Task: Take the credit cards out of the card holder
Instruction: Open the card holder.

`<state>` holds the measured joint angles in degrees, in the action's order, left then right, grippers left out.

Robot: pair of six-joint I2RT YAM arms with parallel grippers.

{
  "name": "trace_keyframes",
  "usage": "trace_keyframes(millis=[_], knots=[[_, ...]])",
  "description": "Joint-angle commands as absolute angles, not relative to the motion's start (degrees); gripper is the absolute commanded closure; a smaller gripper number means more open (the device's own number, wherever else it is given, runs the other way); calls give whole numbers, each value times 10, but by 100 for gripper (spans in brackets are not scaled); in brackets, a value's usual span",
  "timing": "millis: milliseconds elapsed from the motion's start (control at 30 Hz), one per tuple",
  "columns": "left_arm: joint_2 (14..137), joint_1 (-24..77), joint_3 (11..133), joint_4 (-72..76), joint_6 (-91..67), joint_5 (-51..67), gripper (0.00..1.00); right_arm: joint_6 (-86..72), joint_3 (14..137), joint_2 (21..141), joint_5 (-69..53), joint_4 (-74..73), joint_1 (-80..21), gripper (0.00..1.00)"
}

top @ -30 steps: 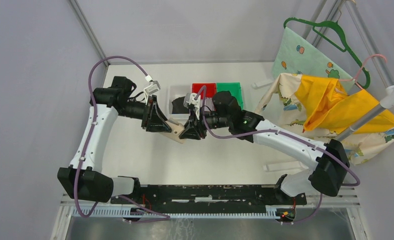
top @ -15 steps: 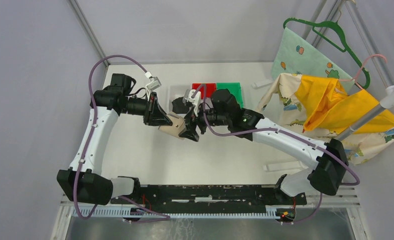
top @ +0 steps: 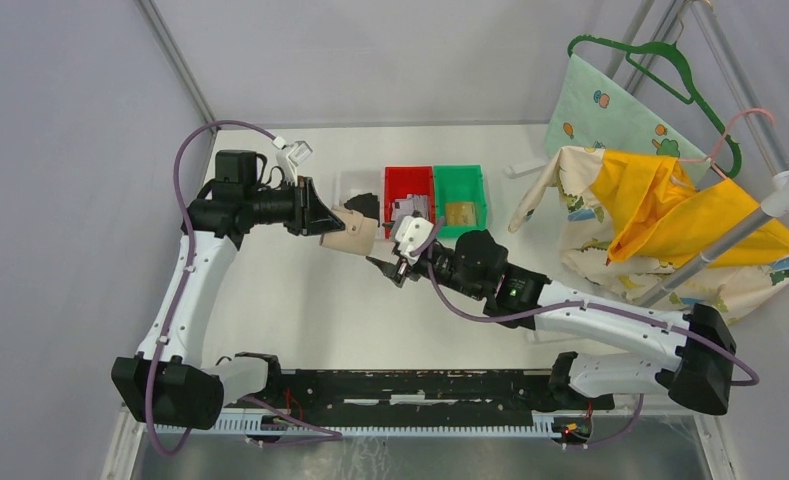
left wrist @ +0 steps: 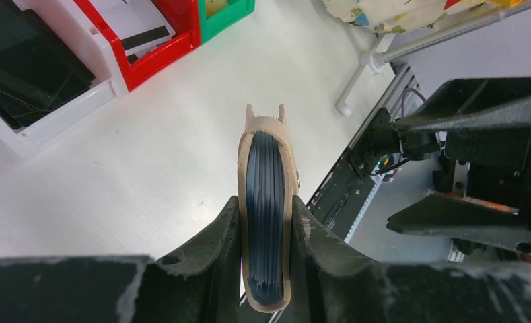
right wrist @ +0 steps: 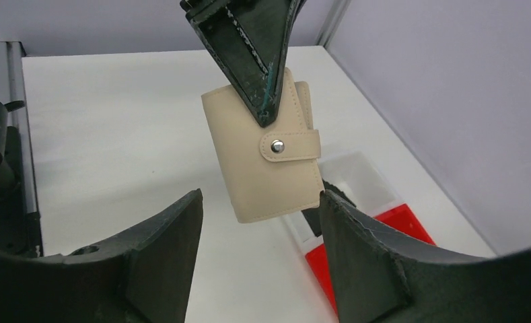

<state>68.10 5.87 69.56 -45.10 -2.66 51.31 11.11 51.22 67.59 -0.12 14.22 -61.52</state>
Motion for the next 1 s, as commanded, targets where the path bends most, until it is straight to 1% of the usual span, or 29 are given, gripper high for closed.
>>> trace_keyframes(millis=[0,367,600,700,967], knots=[[665,59,708,-415,-102,545,98,202,520,690,55,242,-646,32],[660,59,715,-446,-116,588,98,257,554,753,64,265,-675,43],[657,59,721,-478,-101,617,98,264,565,770,91,272,-675,56],[655,59,733,-489,-97,627,98,265,568,775,99,267,-675,60],[647,58,749,-494,-102,639,98,292,549,774,129,267,-680,62]])
